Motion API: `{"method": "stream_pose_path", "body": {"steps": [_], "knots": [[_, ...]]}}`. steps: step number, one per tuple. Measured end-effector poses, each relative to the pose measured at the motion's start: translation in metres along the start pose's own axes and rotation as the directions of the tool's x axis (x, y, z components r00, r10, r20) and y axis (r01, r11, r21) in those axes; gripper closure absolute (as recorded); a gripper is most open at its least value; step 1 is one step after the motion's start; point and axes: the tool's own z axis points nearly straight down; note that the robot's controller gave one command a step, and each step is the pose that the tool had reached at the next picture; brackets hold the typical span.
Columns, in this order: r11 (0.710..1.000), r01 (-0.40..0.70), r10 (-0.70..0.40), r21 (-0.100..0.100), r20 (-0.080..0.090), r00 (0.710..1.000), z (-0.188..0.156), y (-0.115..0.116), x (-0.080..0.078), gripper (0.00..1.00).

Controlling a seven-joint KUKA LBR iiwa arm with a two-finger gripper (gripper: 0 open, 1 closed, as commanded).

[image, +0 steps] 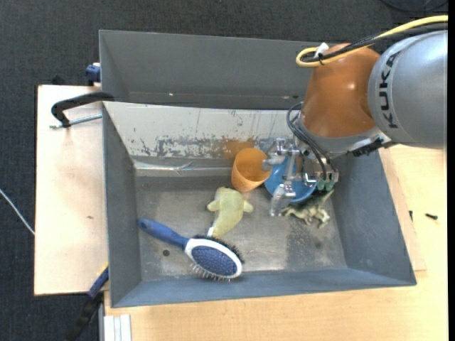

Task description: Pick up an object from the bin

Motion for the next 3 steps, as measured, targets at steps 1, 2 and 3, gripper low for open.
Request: {"method": "stream_pose_path", "body": {"steps": [1,2,3], "knots": [[0.998,-0.056,0.056,-0.009,0.024,0.998,0.074,-0.071,-0.008,0.0],[0.999,-0.049,0.049,-0.008,0.032,0.998,0.068,-0.068,-0.011,1.0],[1.0,-0.032,0.031,0.002,0.022,0.999,-0.072,-0.088,-0.003,1.0]]}}
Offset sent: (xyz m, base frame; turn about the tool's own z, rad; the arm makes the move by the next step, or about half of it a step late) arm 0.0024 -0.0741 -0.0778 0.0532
